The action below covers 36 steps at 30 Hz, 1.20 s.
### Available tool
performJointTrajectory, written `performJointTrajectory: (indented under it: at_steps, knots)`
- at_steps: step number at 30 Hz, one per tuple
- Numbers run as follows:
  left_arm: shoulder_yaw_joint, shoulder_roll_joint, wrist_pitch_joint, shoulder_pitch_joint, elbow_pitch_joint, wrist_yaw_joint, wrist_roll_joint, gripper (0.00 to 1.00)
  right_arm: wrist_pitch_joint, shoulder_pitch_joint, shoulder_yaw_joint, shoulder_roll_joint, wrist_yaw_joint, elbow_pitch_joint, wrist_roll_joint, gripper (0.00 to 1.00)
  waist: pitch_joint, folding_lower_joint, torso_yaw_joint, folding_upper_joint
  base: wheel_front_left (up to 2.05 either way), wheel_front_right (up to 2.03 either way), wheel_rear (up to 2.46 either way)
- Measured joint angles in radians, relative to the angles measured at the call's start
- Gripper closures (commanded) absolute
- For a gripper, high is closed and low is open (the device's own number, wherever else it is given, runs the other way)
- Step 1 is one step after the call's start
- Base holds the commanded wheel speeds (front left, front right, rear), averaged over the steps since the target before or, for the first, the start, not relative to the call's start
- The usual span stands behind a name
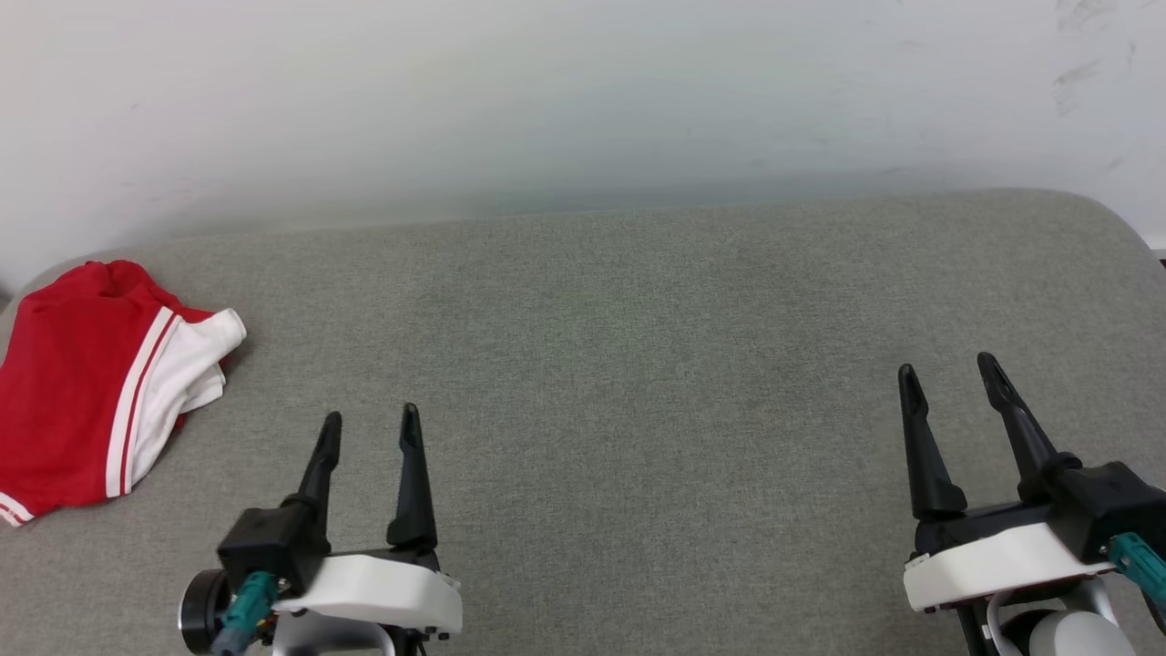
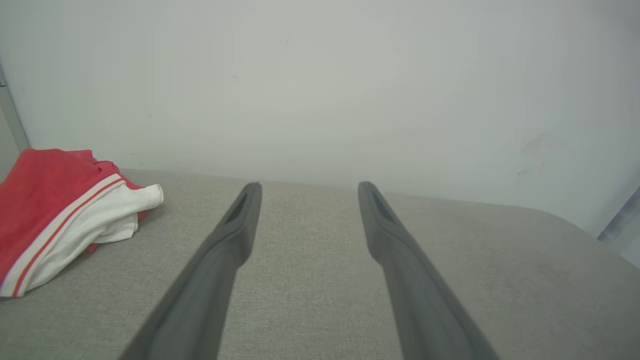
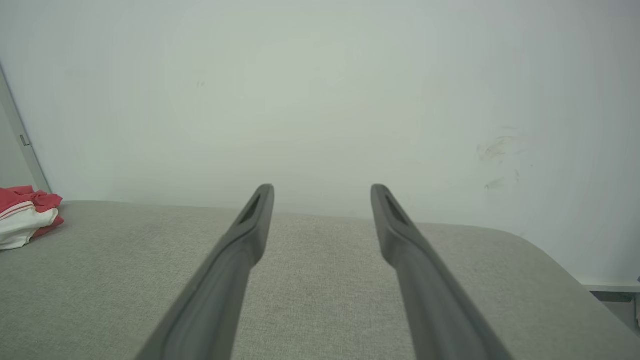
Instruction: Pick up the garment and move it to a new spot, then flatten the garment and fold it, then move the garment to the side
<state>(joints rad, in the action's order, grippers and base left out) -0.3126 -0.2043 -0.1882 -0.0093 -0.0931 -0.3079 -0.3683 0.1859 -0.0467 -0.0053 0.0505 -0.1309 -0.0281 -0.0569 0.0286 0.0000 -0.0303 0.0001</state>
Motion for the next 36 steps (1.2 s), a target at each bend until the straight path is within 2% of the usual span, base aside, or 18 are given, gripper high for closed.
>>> performJointTrajectory:
  at_steps: [4,12,16,20,36]
  knots:
    - [0.077,0.044,-0.009,0.016,-0.020,0.062,-0.014,0.00,0.010,0.006,-0.005,0.000,0.000,0.005,-0.027,0.00,0.001,0.0000,0.000,0.0000,0.00,0.00,0.00]
    - [0.226,0.133,-0.026,0.067,0.033,0.294,0.003,0.00,0.026,0.013,-0.013,0.000,0.000,0.049,-0.085,0.00,0.000,0.0000,-0.003,0.0000,0.00,0.00,0.00]
    - [0.261,0.148,-0.033,0.070,0.071,0.360,0.051,0.00,0.034,0.017,-0.011,0.000,0.000,0.071,-0.073,0.00,-0.001,0.0000,-0.006,0.0000,0.00,0.00,0.00]
    - [0.264,0.152,-0.041,0.071,0.103,0.387,0.100,0.00,0.043,0.017,-0.012,0.000,0.000,0.087,-0.054,0.00,-0.001,0.0000,-0.008,0.0000,0.00,0.00,0.00]
    - [0.254,0.153,-0.070,0.072,0.128,0.397,0.167,0.00,0.072,0.027,0.006,0.000,0.000,0.105,0.027,0.00,-0.005,0.0000,0.005,0.0000,0.00,0.00,0.00]
